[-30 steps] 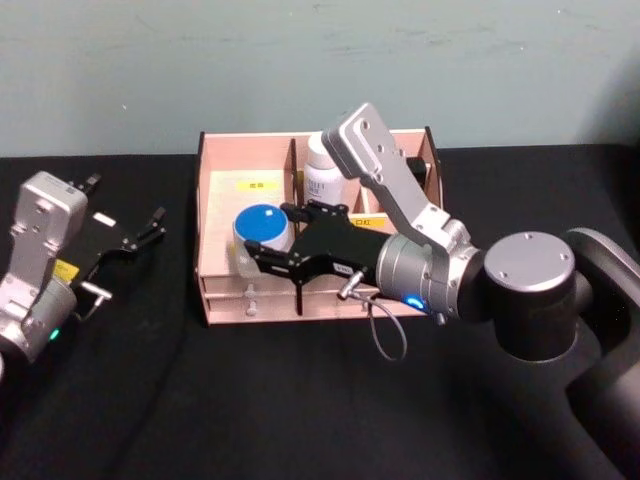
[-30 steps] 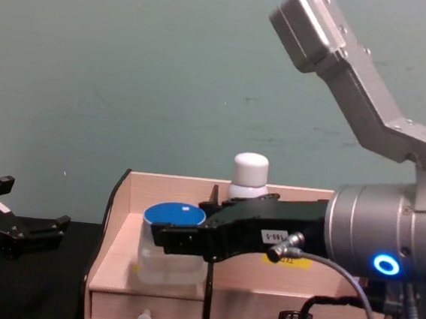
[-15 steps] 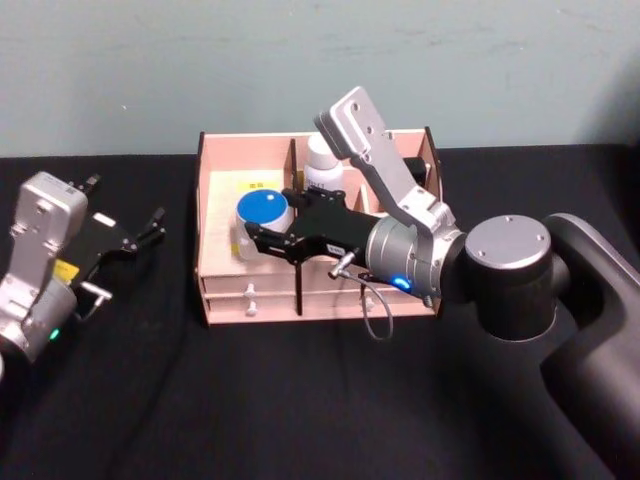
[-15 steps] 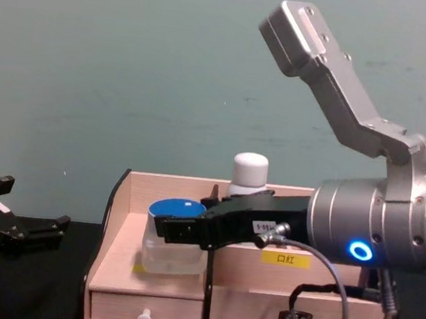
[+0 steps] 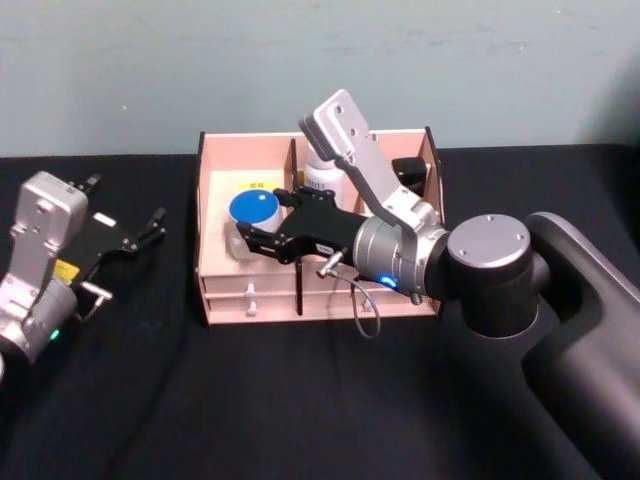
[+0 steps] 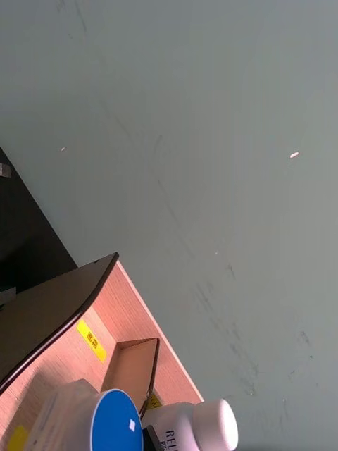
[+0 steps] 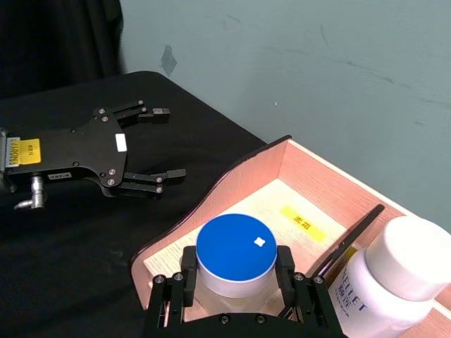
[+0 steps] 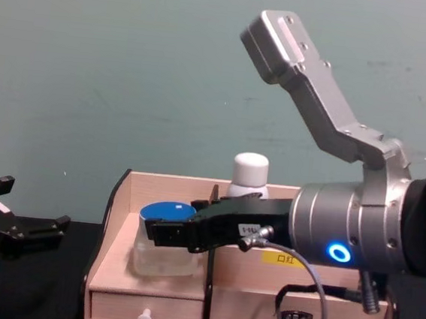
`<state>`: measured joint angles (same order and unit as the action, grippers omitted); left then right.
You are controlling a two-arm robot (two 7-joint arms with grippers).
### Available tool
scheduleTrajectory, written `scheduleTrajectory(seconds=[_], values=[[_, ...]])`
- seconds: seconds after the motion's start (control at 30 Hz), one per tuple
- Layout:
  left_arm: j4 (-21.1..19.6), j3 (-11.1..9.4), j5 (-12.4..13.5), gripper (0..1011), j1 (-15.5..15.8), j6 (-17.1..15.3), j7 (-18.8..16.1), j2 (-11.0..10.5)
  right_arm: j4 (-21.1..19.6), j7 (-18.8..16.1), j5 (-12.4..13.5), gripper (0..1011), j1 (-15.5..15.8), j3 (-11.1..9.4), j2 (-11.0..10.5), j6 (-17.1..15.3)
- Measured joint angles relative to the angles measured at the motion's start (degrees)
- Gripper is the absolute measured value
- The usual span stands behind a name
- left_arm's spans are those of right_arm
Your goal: Pick up the facial cleanser and watermelon frost from the table and place them into the tiered storage box.
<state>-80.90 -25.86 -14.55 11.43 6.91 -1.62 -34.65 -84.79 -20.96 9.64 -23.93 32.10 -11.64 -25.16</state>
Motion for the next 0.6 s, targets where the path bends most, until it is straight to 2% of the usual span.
scheduleTrajectory(seconds=[0.23, 0.6], values=[[0.00, 0.00, 0.00, 1001, 0.00, 0.00, 0.00, 0.00, 0.77, 0.49, -1.35, 687, -0.17, 0.08, 0.75, 0.55], [0.00, 0.00, 0.00, 1001, 0.00, 0.00, 0.00, 0.00, 0.76, 0.49, -1.34, 706, -0.17, 0.08, 0.70, 0.55]])
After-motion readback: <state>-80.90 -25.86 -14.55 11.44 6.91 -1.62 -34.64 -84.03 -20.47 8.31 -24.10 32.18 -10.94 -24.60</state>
